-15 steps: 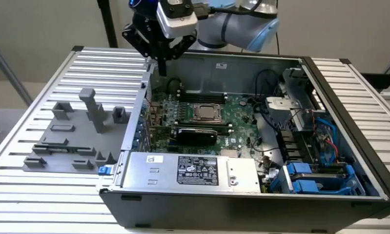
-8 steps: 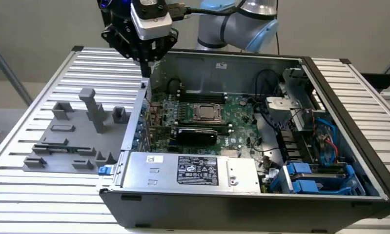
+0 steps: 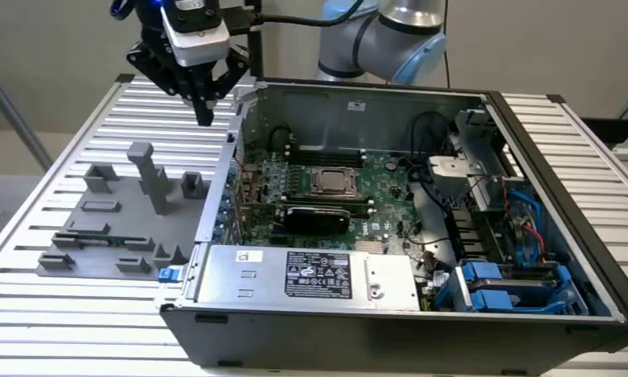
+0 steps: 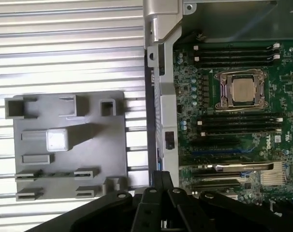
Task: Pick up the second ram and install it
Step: 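Reach for the second ram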
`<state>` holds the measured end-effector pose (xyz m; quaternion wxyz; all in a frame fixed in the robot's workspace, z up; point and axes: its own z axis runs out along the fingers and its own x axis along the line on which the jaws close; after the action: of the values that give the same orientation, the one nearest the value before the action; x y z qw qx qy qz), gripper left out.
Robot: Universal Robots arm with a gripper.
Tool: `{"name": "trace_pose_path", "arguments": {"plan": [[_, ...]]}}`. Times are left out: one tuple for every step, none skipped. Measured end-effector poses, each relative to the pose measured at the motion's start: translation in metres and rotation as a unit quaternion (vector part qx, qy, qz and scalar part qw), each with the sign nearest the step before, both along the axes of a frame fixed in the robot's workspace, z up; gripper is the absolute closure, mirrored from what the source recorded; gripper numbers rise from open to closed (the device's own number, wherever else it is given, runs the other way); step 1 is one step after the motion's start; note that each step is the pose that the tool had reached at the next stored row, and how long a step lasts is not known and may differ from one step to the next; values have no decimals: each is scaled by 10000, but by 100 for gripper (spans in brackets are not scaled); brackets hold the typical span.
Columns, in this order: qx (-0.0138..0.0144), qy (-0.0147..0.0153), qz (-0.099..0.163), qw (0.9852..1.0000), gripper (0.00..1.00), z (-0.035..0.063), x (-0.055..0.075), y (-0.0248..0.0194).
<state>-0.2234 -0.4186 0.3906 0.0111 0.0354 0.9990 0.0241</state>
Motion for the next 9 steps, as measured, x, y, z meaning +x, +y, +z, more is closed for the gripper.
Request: {"name": "trace_pose_path", "arguments": {"plan": [[0,0,0,10000,100,-5,-45,-2],[0,0,0,10000,100,-9,-90,-3],[0,0,0,10000,100,-14,-135,-5],[0,0,0,10000,100,-20,-180,-7],[0,0,0,10000,100,-27,-229,-9],[0,0,0,10000,100,-34,-273,-11],[0,0,0,10000,100,-41,-317,-13],[0,0,0,10000,100,-48,-362,-16],[0,0,0,10000,100,-56,-407,-18]]}}
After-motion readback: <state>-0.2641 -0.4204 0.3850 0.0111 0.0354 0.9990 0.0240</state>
